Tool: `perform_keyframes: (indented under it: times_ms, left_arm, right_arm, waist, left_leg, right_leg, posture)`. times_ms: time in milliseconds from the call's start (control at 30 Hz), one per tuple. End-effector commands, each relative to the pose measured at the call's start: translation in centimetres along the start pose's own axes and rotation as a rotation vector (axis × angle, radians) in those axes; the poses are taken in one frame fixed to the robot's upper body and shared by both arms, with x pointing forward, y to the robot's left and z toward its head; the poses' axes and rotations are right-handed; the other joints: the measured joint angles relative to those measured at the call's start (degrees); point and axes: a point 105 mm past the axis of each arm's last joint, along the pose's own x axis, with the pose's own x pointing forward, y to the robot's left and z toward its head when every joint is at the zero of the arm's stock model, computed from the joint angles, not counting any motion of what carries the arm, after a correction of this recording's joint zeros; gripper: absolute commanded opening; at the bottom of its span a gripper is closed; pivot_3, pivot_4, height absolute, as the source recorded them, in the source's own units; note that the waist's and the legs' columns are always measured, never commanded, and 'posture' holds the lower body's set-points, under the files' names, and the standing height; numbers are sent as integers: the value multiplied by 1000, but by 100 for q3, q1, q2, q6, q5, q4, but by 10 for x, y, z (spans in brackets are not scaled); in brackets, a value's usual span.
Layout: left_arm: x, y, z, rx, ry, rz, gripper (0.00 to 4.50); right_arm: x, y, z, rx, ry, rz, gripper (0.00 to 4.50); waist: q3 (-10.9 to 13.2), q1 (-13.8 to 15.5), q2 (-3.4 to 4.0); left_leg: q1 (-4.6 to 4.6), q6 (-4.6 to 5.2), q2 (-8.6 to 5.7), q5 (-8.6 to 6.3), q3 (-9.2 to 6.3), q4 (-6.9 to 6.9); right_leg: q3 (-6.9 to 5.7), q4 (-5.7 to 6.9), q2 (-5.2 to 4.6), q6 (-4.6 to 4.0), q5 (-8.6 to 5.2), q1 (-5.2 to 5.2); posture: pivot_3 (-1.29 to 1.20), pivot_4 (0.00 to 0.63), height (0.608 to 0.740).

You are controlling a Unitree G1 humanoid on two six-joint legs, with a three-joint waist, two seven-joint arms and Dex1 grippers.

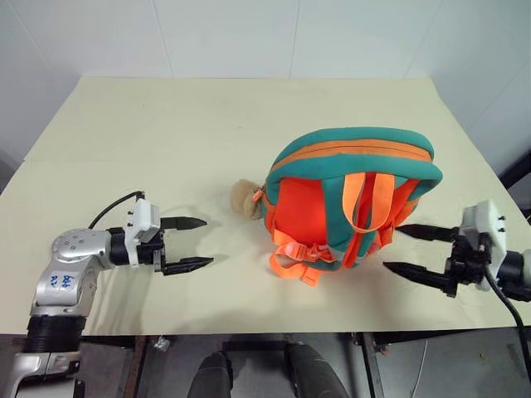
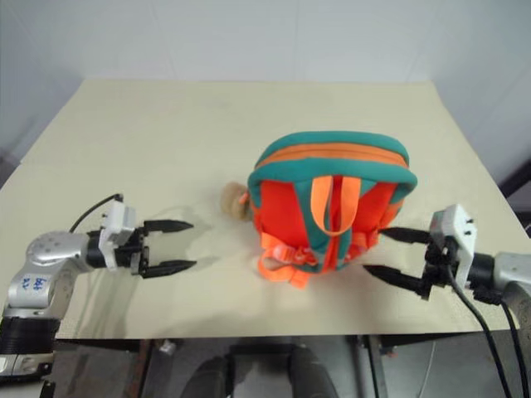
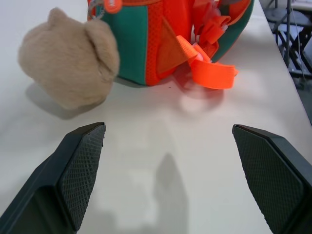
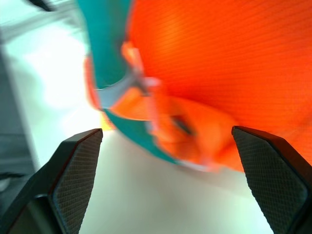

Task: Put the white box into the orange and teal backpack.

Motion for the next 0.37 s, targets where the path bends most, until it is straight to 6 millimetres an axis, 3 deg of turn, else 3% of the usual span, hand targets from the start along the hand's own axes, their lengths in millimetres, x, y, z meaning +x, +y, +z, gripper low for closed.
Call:
perform_keyframes:
  times_ms: [33, 367]
  left_arm:
    - [-12, -6, 19, 85, -34, -18, 4451]
    - [-14, 0, 33, 132, -78, 0, 4451]
  right_arm:
    - [-10, -7, 11, -112, -21, -39, 4488]
    - [-14, -20, 16, -143, -17, -52, 4488]
  waist:
    - [0, -2, 0]
    - [0, -7, 0]
  left_leg:
    - [-1, 1, 1, 1, 0, -2]
    - [-3, 3, 1, -1, 1, -10]
  right_leg:
    - [0, -5, 1, -1, 0, 0]
    - [1, -21, -1, 2, 2, 4]
  posture:
    - [0, 150, 740]
    - [0, 150, 740]
